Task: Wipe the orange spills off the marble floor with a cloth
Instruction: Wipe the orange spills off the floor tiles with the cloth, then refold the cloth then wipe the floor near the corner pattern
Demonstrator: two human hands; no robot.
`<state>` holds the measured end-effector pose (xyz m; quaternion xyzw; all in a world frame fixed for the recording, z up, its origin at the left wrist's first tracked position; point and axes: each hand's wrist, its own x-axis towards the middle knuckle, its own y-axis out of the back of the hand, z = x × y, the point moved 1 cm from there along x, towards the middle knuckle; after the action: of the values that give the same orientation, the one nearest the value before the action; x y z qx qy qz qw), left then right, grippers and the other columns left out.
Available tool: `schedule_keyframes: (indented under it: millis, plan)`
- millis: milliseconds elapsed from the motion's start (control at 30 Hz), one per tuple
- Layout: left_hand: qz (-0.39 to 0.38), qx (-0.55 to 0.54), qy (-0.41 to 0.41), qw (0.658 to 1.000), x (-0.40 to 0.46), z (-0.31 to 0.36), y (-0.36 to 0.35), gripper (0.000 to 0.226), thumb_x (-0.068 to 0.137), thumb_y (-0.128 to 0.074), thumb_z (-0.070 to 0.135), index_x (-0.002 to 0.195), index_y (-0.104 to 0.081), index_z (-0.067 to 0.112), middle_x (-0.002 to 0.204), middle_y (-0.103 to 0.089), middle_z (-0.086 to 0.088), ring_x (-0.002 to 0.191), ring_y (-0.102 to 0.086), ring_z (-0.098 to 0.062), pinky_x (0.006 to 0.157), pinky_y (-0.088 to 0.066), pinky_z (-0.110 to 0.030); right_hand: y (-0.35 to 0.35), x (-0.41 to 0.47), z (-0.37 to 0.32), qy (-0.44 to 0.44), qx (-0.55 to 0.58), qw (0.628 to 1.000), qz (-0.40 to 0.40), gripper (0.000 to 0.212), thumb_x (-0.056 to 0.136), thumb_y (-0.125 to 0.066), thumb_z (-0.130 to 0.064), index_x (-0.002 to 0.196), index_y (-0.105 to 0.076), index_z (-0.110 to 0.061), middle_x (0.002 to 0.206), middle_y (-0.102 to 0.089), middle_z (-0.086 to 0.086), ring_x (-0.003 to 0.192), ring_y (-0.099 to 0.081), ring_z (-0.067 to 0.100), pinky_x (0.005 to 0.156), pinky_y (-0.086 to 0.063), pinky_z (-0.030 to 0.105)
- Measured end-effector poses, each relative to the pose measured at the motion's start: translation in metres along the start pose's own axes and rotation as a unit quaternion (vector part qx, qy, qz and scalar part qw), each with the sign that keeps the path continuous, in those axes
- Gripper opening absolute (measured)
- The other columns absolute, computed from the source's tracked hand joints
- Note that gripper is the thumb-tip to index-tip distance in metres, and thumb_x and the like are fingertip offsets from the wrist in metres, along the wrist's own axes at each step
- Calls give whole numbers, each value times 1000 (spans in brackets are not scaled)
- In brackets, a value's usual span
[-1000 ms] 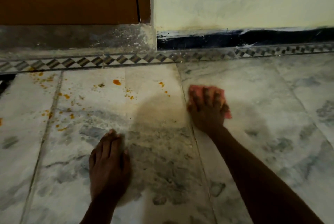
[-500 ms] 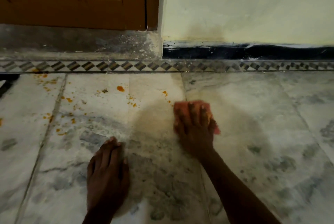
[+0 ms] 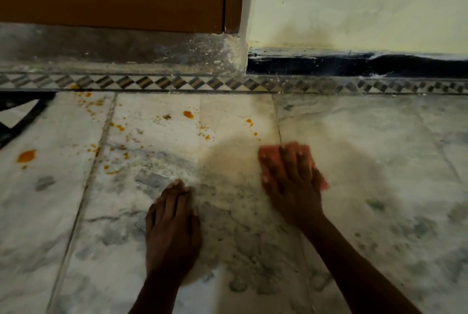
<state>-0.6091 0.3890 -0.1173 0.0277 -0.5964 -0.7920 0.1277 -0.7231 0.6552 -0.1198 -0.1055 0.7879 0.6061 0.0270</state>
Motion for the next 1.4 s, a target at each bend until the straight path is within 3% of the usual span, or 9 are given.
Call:
schedule_keyframes:
  millis: [233,467,700,800,900,1033,1200,1300,1400]
  plan:
    - [-2,-11,4,1000,-2,-3,-5,56,93,-44,37,141,-59,14,158,-51,-9,144,-47,-31,113,-34,-45,9,58,14,-199,61,975,81,61,106,-25,-59,164,-16,-47,177,-5,6,162,2,41,125,-5,69]
    - [3,-10,-7,1000,-1,-3,-4,55,94,-45,36,142,-59,14,158,-51,-8,147,-47,-29,115,-34,-45,-28,-38,-48,106,12,993,53,60,106,-25,-55,164,-9,-50,177,1,-8,164,0,25,125,-17,57]
    - [19,-11,-7,1000,-1,-3,-7,50,96,-47,35,141,-59,16,157,-51,-8,145,-44,-26,113,-30,-42,-10,27,-36,-104,67,989,80,61,109,-28,-50,166,-10,-42,178,-3,5,163,2,35,127,-10,61]
    - [15,-13,-5,1000,-2,-4,-6,49,97,-47,36,141,-58,18,158,-50,-6,146,-43,-25,114,-31,-42,-17,35,-74,-14,41,997,66,63,107,-31,-43,167,-17,-33,176,-10,10,162,-3,41,125,-17,64]
    - [21,-32,-13,999,-3,-5,-5,48,98,-47,37,140,-59,18,157,-52,-6,146,-46,-26,114,-34,-43,-23,-12,-94,112,94,987,63,60,105,-22,-51,161,-38,-38,172,-28,-4,161,-16,20,125,-21,51]
    - [50,-67,-14,996,-3,-4,-5,45,104,-44,40,138,-62,18,154,-55,-6,143,-50,-26,114,-38,-44,-12,-51,-92,85,488,865,77,41,115,-35,-35,140,-66,-28,143,-67,-7,135,-60,7,114,-45,30]
    - [81,-183,-24,979,-10,-9,0,49,107,-40,38,137,-65,9,142,-65,-13,134,-60,-30,112,-48,-48,-1,-45,-108,-94,848,516,-81,53,104,-43,-48,127,-69,-8,126,-68,26,122,-64,52,101,-53,66]
    - [124,-329,32,936,-25,-7,14,38,107,-49,31,134,-65,9,130,-70,-9,123,-65,-25,103,-53,-43,4,-50,-124,-90,819,549,-141,39,100,-63,-43,116,-70,-8,111,-65,25,110,-66,47,109,-47,68]
    - [167,-370,3,914,-54,5,33,23,103,-61,16,125,-65,12,119,-67,-3,115,-65,-24,97,-53,-44,2,-66,-127,-51,790,598,-125,47,96,-69,-35,134,-68,-6,131,-69,25,123,-66,46,113,-45,66]
